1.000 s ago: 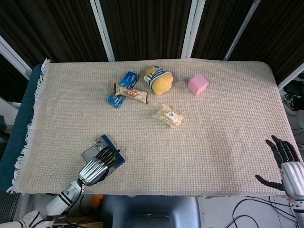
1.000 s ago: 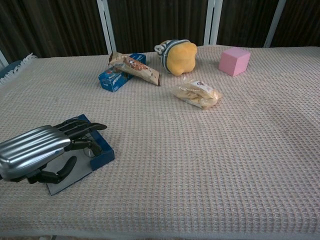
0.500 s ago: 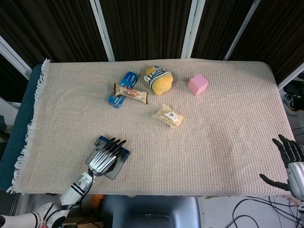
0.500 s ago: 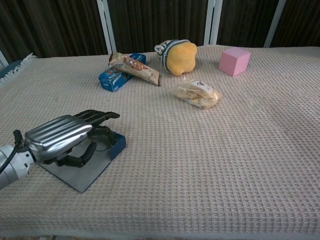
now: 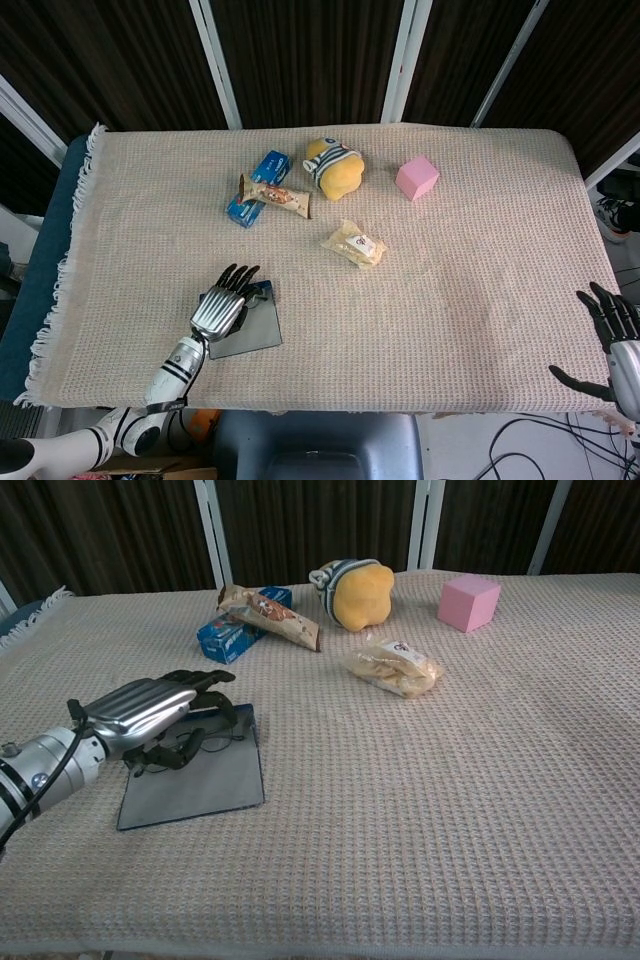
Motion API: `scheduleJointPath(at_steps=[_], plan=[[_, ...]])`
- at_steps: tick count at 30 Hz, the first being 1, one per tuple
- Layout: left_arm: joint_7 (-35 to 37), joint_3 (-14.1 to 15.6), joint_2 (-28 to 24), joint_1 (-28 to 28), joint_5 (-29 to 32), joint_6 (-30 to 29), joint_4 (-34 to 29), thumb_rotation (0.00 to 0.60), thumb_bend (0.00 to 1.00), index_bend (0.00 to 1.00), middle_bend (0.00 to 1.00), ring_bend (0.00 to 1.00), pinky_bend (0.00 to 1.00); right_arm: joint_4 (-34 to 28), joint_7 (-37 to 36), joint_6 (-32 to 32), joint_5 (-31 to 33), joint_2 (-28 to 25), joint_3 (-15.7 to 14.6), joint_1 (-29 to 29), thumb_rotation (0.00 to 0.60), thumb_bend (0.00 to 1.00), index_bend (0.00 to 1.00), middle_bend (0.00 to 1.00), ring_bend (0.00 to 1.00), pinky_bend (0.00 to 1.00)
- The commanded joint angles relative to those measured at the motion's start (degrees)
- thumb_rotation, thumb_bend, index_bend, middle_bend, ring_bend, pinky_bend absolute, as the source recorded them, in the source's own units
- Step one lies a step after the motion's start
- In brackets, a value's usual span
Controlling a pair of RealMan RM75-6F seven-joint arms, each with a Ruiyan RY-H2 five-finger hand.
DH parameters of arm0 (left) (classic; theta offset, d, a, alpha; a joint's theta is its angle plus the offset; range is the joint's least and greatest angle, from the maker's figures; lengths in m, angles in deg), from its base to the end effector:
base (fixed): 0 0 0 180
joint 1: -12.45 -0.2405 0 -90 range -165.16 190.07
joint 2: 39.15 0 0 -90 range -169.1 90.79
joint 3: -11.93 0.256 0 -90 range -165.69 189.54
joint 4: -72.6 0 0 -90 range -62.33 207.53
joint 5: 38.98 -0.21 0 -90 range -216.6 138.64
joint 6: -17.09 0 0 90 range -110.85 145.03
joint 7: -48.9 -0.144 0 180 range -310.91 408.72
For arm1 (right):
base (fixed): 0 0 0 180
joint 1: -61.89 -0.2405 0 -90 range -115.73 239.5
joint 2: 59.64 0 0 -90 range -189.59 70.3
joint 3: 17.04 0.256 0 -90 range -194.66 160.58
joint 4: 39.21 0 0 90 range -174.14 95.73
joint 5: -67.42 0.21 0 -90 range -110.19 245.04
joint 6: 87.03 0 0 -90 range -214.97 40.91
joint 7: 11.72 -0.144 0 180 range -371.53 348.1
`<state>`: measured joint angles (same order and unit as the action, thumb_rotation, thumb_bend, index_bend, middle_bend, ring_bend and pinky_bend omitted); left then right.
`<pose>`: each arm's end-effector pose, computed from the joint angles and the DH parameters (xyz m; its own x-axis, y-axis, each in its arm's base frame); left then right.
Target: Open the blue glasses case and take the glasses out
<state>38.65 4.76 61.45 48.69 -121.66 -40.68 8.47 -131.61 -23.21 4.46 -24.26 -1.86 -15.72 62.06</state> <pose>-0.1891 0.3261 -0.0624 0.5198 0.1788 0.8354 0.7957 -0.4571 -0.3973 -0.3141 -0.1477 0.1988 0.3135 0.0410 0.9487 -0.9484 -0.0366 0.3150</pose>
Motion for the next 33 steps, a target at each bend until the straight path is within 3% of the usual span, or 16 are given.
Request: scheduleJointPath(at_steps=[1,5,11,16,33], plan=[[0.3,0.5,-1.5,-0.7,-0.7,-1.8,-2.0,0.600,0.59,0.17,0.00,0.00,0.00,0.0,-0.1,0.0,0.1,0.0,0.0,0.0,0.600,0.18,0.00,0.00,0.00,0.04],[3.3,1.9,-3.1,-2.5,-4.5,-8.1,-4.1,0.600,0.47,0.25,0.00,0.00,0.01,0.0,0.1,0.0,-0.1,0.0,0.0,0.1,0.600,0.18,0.00,0.00,0.00,0.04],[5.1,1.1,-2.2,-3.4,-5.5,-12.8,-1.4,0.600,0.42,0.33,0.04,0.00,0.04,-0.2,0.6,0.0,-1.0,0.2,-0.4,0.1,0.600,0.18,0.00,0.00,0.00,0.04],[6.0,-0.2,-0.5,-2.7,-2.5,-10.3,2.4,0.600,0.43,0.39,0.05,0.00,0.05,-0.2,1.2,-0.3,-1.1,0.4,-0.5,-0.1,0.600,0.18,0.00,0.00,0.00,0.04],[5.6,-0.5,1.0,-1.3,1.5,-4.9,6.4,0.600,0.42,0.36,0.05,0.00,0.05,-0.3,1.6,-0.8,-0.4,0.5,-0.2,-0.2,0.600,0.18,0.00,0.00,0.00,0.04]])
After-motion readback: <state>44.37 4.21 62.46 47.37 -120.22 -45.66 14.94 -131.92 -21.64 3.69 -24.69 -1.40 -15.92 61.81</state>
